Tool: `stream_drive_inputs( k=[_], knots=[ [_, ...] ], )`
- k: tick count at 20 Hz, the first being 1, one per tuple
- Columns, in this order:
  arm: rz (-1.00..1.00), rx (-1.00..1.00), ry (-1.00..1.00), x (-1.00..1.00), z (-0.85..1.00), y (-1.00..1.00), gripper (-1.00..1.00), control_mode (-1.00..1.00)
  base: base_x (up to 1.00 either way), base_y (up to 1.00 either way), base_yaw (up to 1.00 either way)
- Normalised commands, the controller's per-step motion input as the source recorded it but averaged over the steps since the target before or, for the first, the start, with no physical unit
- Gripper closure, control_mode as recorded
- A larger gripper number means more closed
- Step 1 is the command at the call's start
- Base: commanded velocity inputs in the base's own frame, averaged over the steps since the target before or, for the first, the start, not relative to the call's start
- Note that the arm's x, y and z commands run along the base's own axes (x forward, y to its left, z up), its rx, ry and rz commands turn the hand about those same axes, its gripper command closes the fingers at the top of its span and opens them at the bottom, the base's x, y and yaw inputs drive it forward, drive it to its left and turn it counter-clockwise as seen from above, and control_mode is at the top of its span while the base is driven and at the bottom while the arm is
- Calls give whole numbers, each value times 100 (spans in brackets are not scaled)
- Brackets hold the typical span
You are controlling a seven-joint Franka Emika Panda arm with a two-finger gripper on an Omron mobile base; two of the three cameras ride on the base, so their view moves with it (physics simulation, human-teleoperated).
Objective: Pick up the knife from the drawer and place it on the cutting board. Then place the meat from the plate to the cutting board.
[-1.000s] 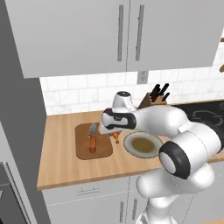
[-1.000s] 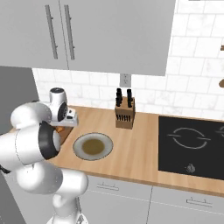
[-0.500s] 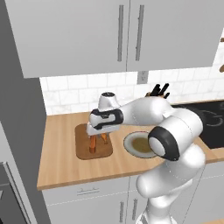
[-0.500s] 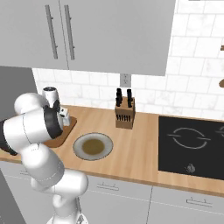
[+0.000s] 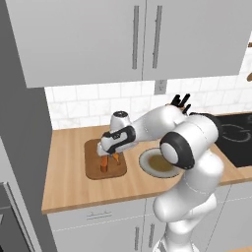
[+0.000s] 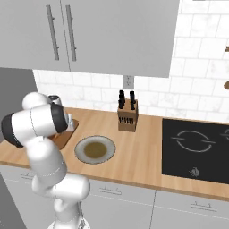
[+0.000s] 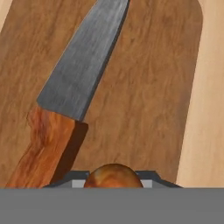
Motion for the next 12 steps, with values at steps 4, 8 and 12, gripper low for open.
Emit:
stream_drive_inputs(
  k=[4,8,12],
  knots=[
    [0,0,-1,25,-4,4,-100,-100,0,0,0],
    [0,0,0,3,1,0,-100,-100,0,0,0],
    [0,0,0,0,14,0,-100,-100,0,0,0]
  ],
)
